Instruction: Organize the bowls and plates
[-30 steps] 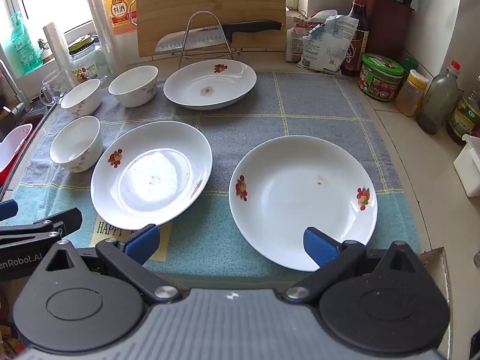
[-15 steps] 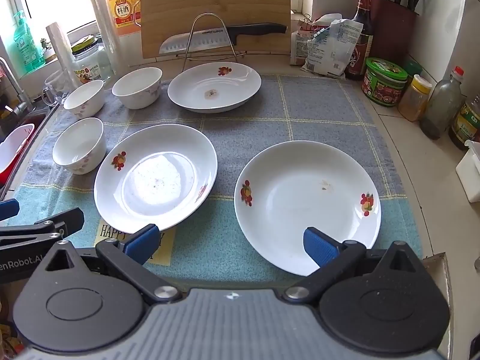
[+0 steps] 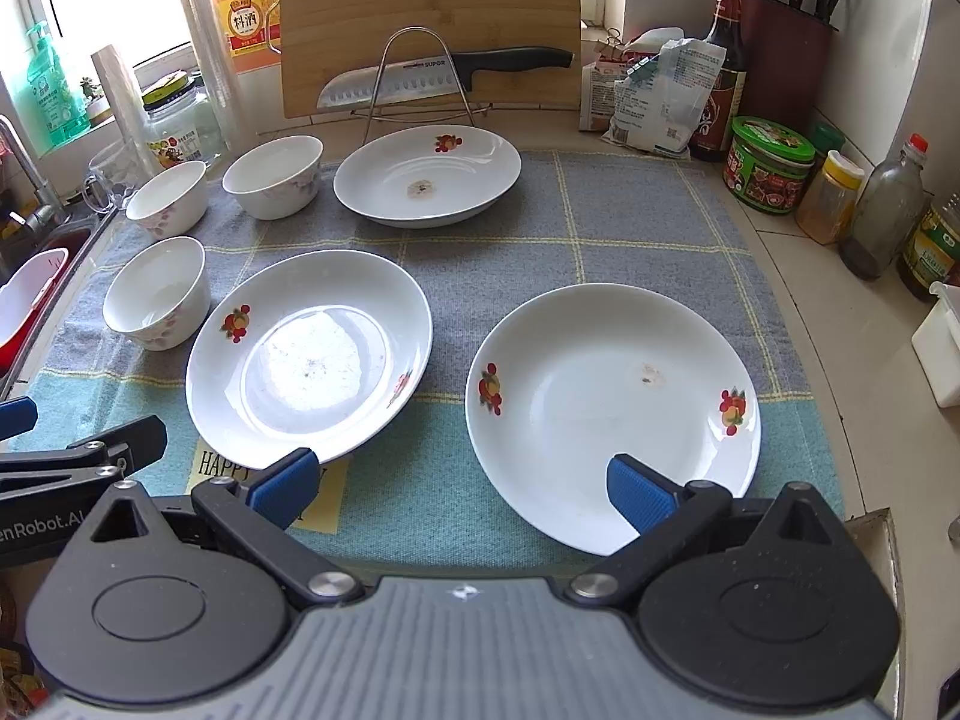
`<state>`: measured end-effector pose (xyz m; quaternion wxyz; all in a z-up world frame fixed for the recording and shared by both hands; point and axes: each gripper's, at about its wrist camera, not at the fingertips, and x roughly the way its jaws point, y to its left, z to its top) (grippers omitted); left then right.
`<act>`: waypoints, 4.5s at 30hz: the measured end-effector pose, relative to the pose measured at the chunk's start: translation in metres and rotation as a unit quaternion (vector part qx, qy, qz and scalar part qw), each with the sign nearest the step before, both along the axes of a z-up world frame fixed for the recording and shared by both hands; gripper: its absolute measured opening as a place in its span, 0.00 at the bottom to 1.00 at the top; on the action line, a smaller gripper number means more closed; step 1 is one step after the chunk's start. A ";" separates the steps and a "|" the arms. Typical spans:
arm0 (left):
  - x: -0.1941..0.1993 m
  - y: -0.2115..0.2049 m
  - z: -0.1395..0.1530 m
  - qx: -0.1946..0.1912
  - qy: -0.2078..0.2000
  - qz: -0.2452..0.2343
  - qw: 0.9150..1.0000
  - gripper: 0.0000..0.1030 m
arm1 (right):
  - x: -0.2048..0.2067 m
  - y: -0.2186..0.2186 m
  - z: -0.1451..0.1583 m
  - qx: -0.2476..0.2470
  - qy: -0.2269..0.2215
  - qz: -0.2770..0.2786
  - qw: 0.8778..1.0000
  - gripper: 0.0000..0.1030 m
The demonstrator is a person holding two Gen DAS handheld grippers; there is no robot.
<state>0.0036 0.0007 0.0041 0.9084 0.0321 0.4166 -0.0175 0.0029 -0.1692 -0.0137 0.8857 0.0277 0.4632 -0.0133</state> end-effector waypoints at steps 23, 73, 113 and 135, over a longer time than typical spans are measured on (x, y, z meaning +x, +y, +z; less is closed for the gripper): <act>-0.002 -0.001 0.001 0.001 -0.004 0.000 1.000 0.99 | 0.000 -0.001 0.000 0.000 -0.002 0.000 1.000 1.00; -0.008 -0.016 0.010 0.006 -0.024 -0.010 1.000 0.99 | -0.005 -0.015 0.007 0.002 -0.027 0.015 1.000 1.00; 0.011 -0.080 -0.001 -0.013 -0.047 -0.139 0.989 0.99 | -0.041 -0.121 -0.045 0.014 -0.093 0.044 0.995 1.00; 0.037 -0.110 -0.014 -0.025 0.001 -0.190 0.981 0.99 | -0.020 -0.122 -0.111 -0.029 -0.084 0.139 0.986 1.00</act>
